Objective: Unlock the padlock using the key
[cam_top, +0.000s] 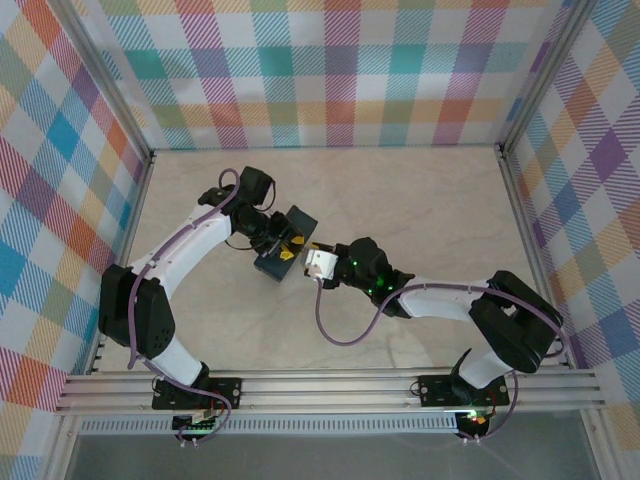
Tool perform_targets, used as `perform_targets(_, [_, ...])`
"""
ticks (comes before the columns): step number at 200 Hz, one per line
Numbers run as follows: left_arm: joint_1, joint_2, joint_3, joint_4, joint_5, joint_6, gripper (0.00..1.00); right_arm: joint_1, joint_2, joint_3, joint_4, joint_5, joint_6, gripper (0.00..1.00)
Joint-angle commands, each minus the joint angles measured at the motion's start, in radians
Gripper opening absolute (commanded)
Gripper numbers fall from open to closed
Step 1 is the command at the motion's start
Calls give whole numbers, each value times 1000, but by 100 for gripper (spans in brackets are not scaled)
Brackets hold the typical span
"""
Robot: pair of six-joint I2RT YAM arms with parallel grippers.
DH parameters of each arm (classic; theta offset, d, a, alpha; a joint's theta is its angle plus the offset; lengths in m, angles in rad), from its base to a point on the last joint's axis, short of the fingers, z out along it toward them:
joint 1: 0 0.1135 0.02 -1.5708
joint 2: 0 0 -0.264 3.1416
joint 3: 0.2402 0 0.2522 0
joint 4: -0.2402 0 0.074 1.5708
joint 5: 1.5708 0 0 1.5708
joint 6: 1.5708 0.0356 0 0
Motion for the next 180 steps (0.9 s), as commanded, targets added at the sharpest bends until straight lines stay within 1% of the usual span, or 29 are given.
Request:
perform_targets(1, [-8, -15, 30, 15, 31, 8, 10, 14, 26, 37, 63, 17, -34, 30])
perform_targets(14, [-9, -15, 28, 18, 34, 7, 10, 15, 34, 39, 70, 18, -36, 28])
perform_targets(33, [-9, -15, 30, 23, 37, 4, 10, 17, 44, 45, 59, 21, -40, 23])
perform_targets(41, [-9, -15, 29, 24, 37, 4, 10, 16, 48, 46, 55, 26, -43, 22])
perform_targets(54, [-9, -14, 32, 24, 39, 3, 10, 16, 51, 42, 61, 34, -49, 23])
perform_targets(75, [-9, -13, 34, 27, 46, 1, 10, 15, 51, 28, 77, 58, -67, 28])
perform_targets(97, [-9, -14, 34, 31, 51, -2, 10, 16, 61, 25, 76, 74, -89, 28])
perform_targets(114, [-14, -15, 34, 38, 59, -6, 10, 16, 75, 27, 86, 84, -95, 23])
perform_targets(125, [-17, -15, 33, 42, 59, -7, 10, 16, 85, 28, 102, 96, -93, 17])
perform_targets(145, [-19, -16, 31, 45, 60, -12, 10, 15, 90, 30, 122, 105, -73, 9])
perform_targets(163, [-23, -17, 30, 56, 65, -19, 10, 16, 93, 32, 136, 124, -57, 7])
perform_targets(180, [-28, -17, 33, 59, 70, -21, 10, 16, 98, 29, 177, 172, -34, 4])
